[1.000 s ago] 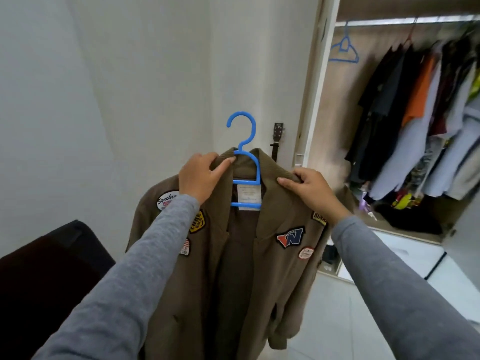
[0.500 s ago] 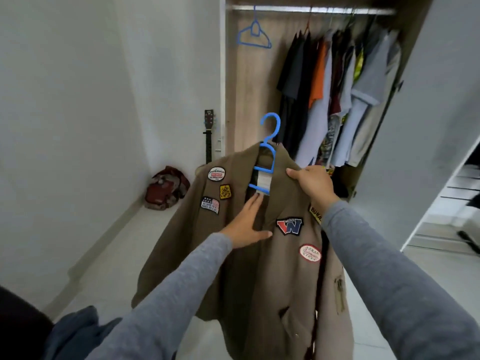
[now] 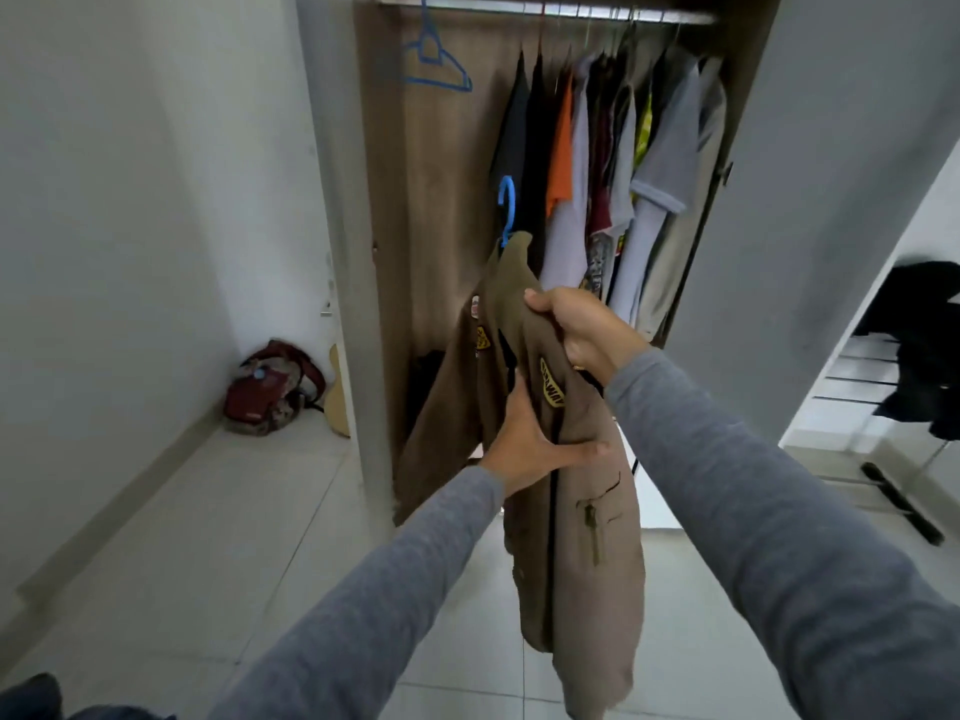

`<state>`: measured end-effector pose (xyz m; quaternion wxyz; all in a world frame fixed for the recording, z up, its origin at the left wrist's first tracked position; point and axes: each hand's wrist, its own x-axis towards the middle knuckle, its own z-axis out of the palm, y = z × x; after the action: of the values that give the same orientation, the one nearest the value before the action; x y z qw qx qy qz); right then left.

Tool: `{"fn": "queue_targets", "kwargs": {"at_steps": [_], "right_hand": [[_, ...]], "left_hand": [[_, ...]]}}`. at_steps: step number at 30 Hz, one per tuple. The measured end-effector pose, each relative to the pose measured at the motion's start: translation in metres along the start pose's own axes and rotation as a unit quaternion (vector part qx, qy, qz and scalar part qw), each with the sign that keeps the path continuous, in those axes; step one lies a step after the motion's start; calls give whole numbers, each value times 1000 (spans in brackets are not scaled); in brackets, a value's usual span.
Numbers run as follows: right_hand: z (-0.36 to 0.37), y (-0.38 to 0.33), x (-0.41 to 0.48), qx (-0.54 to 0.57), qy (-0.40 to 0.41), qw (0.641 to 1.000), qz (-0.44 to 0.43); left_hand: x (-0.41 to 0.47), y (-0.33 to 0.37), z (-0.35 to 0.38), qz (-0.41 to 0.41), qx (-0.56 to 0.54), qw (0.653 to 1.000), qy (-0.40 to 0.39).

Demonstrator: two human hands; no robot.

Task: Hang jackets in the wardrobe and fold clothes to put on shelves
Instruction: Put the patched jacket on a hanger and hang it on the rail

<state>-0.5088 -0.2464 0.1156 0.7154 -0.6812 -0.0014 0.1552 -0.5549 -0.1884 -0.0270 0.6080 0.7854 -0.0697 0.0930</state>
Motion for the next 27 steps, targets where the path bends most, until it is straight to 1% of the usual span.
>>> {"fn": "queue_targets", "kwargs": {"at_steps": [3,8,12,14,17,20,23,27], "right_hand": [[1,-3,22,-6,-25,1000,-7],[7,-2,68,51,-39,998,-12],[8,-11,116,107,-48,992,-48],[12,-26,143,120,-47,990,-52],[20,-54,184,110,-32,991,-66],[32,-92,235,115,-27,989,-92],[48,-129,287,130,-46,983,-123],[63,-162,351,147,-57,976,-151]], "left_hand": [[27,-9,-4,-1,-1,1000,30],[67,-34,-16,-26,-3,998,64],[117,-57,-34,-33,-38,996,75],[151,-61,-46,-25,-45,996,71],[210,-57,-72,-4,-36,998,48],[278,-48,-102,33,-46,998,35],[346,-48,-134,54,-55,996,38],[414,-45,-168,69,-61,995,39]]}}
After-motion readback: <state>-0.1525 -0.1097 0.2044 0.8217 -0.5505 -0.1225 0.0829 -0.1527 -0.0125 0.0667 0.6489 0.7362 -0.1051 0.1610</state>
